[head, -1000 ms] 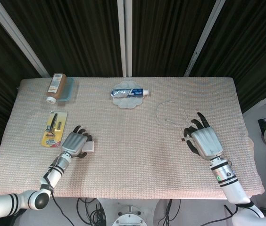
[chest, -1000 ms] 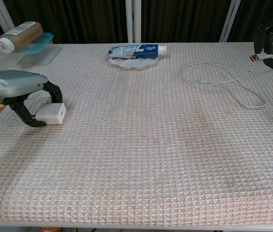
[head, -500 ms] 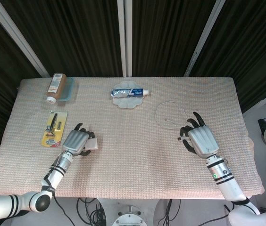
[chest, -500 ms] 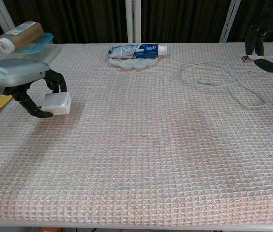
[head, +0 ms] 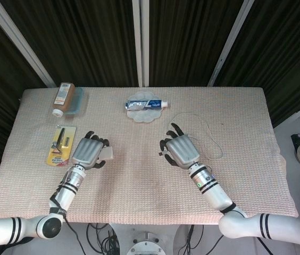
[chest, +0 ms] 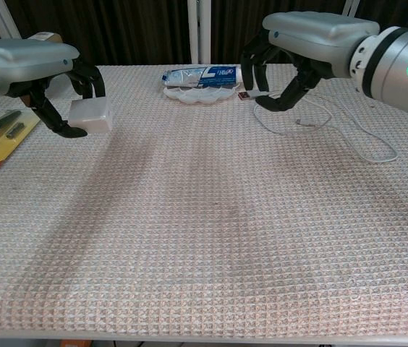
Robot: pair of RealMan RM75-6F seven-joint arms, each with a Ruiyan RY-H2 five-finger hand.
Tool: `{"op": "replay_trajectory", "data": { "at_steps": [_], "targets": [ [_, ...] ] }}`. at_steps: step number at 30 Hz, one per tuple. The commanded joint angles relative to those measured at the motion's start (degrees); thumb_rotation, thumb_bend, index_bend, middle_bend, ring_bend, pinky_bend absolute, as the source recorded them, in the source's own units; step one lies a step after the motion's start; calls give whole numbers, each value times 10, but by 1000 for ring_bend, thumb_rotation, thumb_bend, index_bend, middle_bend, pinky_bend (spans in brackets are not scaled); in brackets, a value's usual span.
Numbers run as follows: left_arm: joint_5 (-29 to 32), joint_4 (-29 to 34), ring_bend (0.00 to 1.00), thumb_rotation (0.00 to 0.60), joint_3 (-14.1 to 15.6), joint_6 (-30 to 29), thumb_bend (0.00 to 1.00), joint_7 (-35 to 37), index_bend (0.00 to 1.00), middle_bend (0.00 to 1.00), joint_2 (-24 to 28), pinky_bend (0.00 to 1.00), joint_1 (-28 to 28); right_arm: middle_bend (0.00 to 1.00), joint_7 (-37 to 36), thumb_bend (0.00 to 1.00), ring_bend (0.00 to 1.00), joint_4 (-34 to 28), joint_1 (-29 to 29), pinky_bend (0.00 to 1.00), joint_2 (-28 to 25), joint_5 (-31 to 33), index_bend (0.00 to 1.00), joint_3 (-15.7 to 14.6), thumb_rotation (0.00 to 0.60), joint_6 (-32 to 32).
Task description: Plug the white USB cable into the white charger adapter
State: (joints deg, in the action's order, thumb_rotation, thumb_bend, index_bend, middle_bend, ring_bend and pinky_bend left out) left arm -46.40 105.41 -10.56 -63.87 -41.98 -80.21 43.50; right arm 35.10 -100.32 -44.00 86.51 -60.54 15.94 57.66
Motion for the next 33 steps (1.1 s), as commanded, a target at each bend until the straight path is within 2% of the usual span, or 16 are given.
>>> {"op": "replay_trajectory", "data": {
  "at_steps": [1, 8, 13, 20, 33],
  "targets": [
    [48, 18, 257, 600, -20, -9, 293, -24, 501, 473, 7, 156, 22, 530, 58, 350, 223, 33, -47, 0, 55, 59, 608, 22, 600, 4],
    [110, 26, 275, 600, -44, -32, 292, -45, 501, 485, -1, 186, 53, 530, 107, 350, 224, 87, -106, 0, 130, 140, 608, 50, 600, 32],
    [138, 35, 281, 600, -48, -59, 288, -69, 501, 488, -10, 188, 71, 531, 121, 350, 224, 116, -135, 0, 165, 176, 616, 71, 600, 53],
    [169, 38, 288, 600, -56, -86, 285, -89, 501, 492, -28, 193, 95, 533, 120, 350, 224, 140, -161, 0, 196, 206, 620, 92, 600, 74],
    [203, 29, 298, 600, -61, -108, 280, -111, 501, 499, -52, 202, 127, 539, 114, 350, 231, 162, -183, 0, 220, 234, 620, 102, 600, 92]
  ]
}}
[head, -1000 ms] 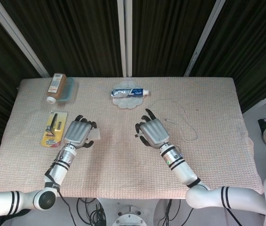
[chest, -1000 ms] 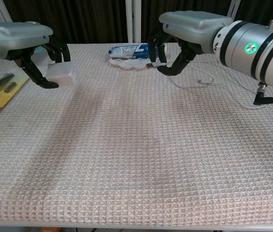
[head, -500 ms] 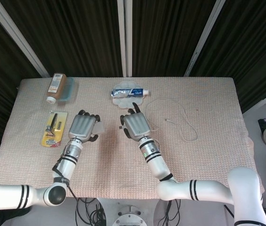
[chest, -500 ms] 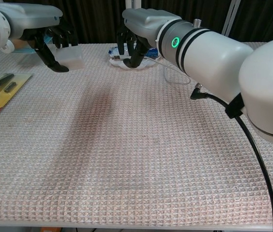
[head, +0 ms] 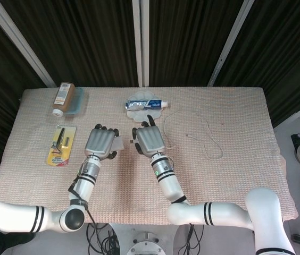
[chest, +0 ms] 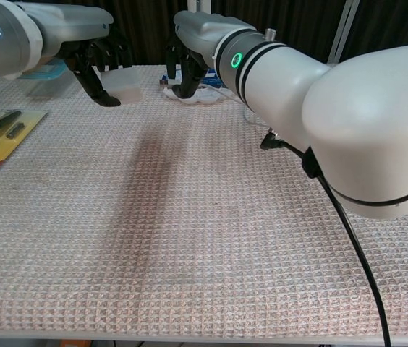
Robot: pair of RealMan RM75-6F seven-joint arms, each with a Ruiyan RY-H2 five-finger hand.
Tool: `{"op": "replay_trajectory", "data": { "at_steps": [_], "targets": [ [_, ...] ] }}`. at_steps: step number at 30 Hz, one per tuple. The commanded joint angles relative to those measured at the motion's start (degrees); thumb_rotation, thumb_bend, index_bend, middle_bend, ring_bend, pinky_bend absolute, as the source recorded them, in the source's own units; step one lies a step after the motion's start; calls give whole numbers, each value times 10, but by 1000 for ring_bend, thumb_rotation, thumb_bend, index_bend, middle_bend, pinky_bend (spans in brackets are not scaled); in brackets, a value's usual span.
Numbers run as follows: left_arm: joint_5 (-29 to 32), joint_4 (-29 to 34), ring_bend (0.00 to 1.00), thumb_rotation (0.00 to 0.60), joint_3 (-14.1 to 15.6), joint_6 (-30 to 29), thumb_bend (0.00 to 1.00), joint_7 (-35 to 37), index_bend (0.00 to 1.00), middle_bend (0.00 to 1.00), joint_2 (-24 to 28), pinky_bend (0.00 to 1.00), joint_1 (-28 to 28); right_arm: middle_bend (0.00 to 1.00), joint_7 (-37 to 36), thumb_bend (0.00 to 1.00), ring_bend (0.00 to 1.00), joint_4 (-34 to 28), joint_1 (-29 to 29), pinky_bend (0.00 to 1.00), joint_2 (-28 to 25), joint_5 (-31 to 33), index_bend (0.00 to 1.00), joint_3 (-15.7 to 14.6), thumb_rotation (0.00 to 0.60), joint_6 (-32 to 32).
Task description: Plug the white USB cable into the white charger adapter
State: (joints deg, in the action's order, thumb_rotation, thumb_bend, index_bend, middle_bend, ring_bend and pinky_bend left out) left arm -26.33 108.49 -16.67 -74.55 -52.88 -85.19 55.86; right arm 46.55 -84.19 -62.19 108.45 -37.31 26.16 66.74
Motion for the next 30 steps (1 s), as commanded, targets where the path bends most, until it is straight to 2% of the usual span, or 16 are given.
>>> {"op": "replay_trajectory", "data": {
  "at_steps": [1, 30],
  "targets": [
    [3, -2, 297, 600, 1, -2, 280, -2, 501, 499, -4, 202, 4, 539, 0, 350, 231, 2, -2, 0, 1, 2, 620, 0, 600, 2],
    [19, -9, 297, 600, 4, -29, 270, -30, 501, 499, -30, 203, 39, 540, -4, 350, 238, 9, -23, 0, 12, 25, 623, -1, 600, 9]
  ]
}}
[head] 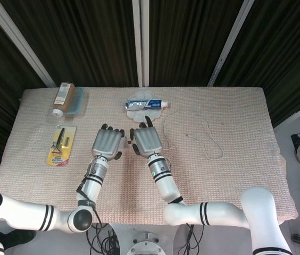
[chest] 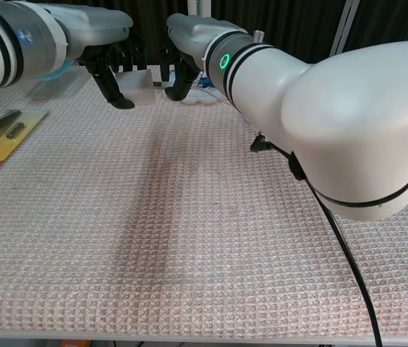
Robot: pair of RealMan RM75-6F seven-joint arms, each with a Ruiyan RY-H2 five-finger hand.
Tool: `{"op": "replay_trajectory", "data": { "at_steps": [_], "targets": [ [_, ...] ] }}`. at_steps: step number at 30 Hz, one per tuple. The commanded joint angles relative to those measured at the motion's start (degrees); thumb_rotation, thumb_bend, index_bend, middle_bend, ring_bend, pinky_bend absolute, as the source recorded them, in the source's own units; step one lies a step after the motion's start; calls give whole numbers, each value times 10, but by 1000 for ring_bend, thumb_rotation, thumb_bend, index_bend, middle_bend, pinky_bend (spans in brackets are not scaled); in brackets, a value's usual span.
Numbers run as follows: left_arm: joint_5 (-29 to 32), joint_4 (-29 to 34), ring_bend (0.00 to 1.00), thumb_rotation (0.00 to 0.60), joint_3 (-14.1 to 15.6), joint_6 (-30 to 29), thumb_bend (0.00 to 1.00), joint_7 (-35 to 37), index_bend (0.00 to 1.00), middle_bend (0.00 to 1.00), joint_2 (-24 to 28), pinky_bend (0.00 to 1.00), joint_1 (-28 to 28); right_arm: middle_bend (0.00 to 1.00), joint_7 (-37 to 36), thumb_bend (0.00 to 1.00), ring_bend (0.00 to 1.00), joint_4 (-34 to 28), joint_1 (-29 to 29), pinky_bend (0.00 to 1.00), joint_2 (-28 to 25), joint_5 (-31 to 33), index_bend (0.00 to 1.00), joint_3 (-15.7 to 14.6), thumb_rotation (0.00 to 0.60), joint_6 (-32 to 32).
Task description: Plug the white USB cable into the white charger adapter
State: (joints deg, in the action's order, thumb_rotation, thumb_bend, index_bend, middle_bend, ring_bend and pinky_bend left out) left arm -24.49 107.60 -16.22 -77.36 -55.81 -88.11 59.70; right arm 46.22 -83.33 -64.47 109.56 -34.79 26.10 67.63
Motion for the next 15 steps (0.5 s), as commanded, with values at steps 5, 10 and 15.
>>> {"op": "replay_trajectory", "data": {
  "at_steps": [5, 10, 15],
  "targets": [
    [8, -3, 298, 600, 0, -1, 269, -4, 501, 499, -3, 204, 4, 540, -1, 350, 238, 4, -3, 0, 3, 3, 623, -1, 600, 0],
    [17, -8, 298, 600, -3, -2, 266, -8, 501, 499, -6, 206, 8, 541, -2, 350, 238, 6, -5, 0, 7, 5, 623, -2, 600, 2],
    [23, -9, 298, 600, -5, -5, 265, -12, 501, 499, -8, 206, 12, 541, 1, 350, 238, 10, -7, 0, 11, 6, 623, -4, 600, 3]
  ]
}}
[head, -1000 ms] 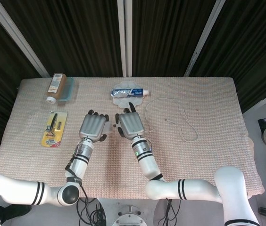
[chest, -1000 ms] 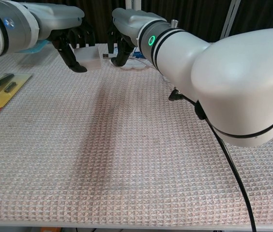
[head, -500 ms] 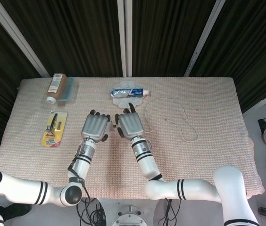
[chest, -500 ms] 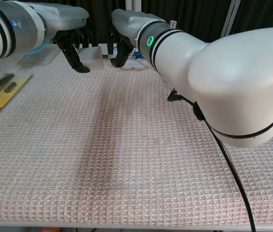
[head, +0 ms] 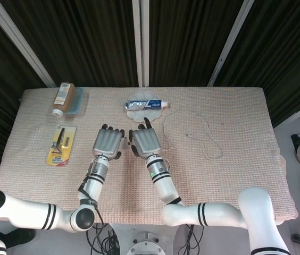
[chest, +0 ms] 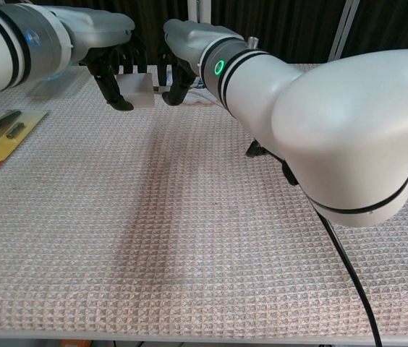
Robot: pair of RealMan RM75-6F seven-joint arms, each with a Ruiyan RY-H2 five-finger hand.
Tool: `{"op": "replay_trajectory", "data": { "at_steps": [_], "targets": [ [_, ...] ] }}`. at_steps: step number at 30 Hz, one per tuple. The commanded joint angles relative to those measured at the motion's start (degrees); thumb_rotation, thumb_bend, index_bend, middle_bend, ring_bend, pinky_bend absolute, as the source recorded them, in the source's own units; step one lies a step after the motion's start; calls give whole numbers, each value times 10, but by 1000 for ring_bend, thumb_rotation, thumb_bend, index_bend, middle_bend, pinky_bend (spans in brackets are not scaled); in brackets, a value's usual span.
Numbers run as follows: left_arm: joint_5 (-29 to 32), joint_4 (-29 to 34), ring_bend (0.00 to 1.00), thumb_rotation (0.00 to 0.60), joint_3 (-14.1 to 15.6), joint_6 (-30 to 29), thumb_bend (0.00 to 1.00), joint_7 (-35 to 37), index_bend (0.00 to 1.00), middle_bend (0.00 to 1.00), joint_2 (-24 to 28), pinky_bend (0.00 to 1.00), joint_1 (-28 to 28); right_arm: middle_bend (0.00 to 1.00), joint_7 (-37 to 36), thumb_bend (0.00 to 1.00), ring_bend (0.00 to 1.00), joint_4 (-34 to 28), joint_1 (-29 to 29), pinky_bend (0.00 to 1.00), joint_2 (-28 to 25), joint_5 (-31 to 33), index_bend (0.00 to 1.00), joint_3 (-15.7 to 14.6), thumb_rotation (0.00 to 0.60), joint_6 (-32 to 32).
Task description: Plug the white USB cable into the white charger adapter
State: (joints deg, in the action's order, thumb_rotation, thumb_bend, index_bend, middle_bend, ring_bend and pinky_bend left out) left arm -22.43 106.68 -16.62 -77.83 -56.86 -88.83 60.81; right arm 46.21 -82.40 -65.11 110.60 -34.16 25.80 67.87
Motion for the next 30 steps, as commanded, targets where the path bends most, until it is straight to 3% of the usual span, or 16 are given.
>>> {"op": "replay_trajectory", "data": {
  "at_steps": [1, 30],
  "targets": [
    [5, 0, 298, 600, -1, 0, 265, -3, 501, 499, 0, 206, 2, 541, 1, 350, 238, 2, -1, 0, 2, 0, 623, -1, 600, 1],
    [28, -4, 298, 600, -9, 24, 264, 19, 502, 499, 1, 224, 13, 545, -27, 343, 247, 38, -1, 0, 43, -38, 618, 3, 600, 15]
  ]
}}
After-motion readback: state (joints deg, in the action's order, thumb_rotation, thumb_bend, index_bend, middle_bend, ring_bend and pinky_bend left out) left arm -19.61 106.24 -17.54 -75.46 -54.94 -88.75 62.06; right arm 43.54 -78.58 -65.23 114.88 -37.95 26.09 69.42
